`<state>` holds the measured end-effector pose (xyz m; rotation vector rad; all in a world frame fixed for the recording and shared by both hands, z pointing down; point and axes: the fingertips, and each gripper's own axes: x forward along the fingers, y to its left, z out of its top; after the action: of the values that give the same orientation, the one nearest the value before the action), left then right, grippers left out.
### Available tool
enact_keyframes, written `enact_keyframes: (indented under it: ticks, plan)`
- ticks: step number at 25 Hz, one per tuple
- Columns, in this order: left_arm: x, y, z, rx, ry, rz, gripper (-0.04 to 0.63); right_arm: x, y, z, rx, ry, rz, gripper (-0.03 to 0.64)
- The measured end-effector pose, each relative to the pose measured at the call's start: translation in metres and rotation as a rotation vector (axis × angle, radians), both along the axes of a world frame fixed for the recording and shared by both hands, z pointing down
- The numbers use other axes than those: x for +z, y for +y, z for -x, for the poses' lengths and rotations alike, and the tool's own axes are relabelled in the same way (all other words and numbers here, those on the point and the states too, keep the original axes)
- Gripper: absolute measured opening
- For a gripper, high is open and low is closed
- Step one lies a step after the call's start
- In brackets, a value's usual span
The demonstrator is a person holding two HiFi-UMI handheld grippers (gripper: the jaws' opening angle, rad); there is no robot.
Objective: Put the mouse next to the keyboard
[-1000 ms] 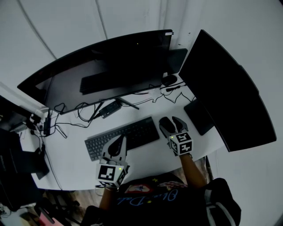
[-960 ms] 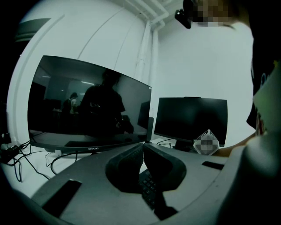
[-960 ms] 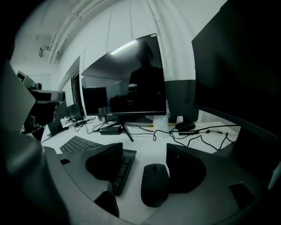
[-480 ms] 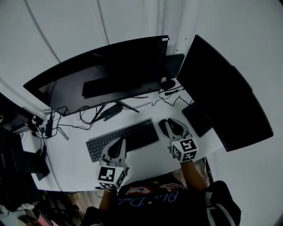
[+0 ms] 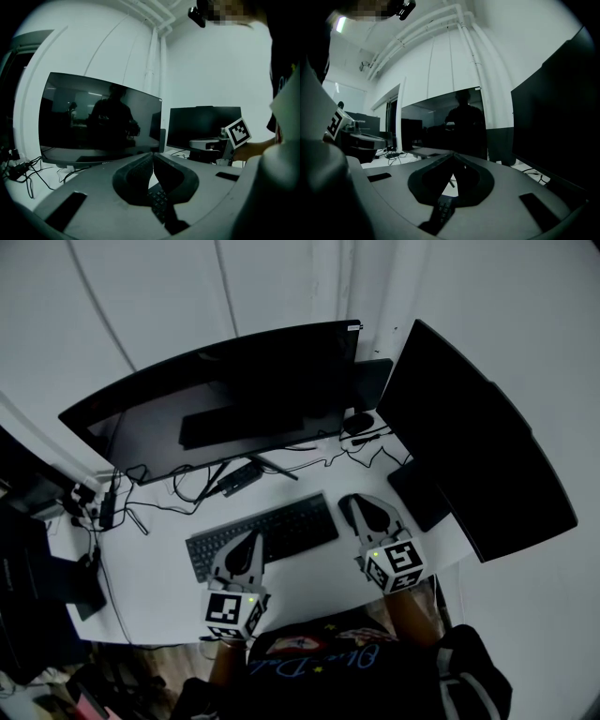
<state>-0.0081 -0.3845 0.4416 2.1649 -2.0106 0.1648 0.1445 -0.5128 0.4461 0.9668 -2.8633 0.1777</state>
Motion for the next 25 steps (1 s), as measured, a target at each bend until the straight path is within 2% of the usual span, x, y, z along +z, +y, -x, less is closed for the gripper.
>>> enact_keyframes:
  ticks: [7,25]
  plan:
    - [0.002,0.009,0.005,-0.022,0.012,0.01,0.003,0.001,0.013,0.014,-0.043,0.016,0.003,-0.002]
    - [0.002,0.013,0.012,-0.038,0.008,-0.006,0.003,0.003,0.016,0.02,-0.058,0.042,-0.002,-0.003]
